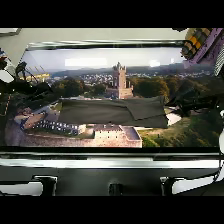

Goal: Fold the clothes and pants, and hang the long-sleeved shirts on hangers.

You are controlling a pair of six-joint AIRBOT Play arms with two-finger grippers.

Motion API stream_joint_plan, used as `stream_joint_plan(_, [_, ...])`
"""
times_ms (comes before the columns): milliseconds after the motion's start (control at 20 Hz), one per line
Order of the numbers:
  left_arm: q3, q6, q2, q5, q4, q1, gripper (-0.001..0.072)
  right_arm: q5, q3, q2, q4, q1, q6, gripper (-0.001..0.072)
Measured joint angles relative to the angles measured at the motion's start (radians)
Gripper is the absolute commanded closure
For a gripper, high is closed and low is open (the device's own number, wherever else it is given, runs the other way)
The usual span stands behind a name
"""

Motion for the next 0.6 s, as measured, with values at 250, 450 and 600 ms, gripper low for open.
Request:
stream_joint_plan(250, [0.006, -0.016, 0.01, -0.035, 0.016, 0.0, 0.0084, 0.015, 0.001, -0.05, 0.019, 0.04, -0.032, 0.0112])
stream_joint_plan(450, [0.007, -0.021, 0.011, -0.044, 0.018, 0.0, 0.0094, 0.033, 0.001, -0.077, 0.034, 0.086, -0.045, 0.0405])
stream_joint_plan(600, [0.007, -0.021, 0.011, -0.046, 0.014, 0.0, 0.0425, 0.048, -0.002, -0.084, 0.014, 0.118, -0.048, 0.0674])
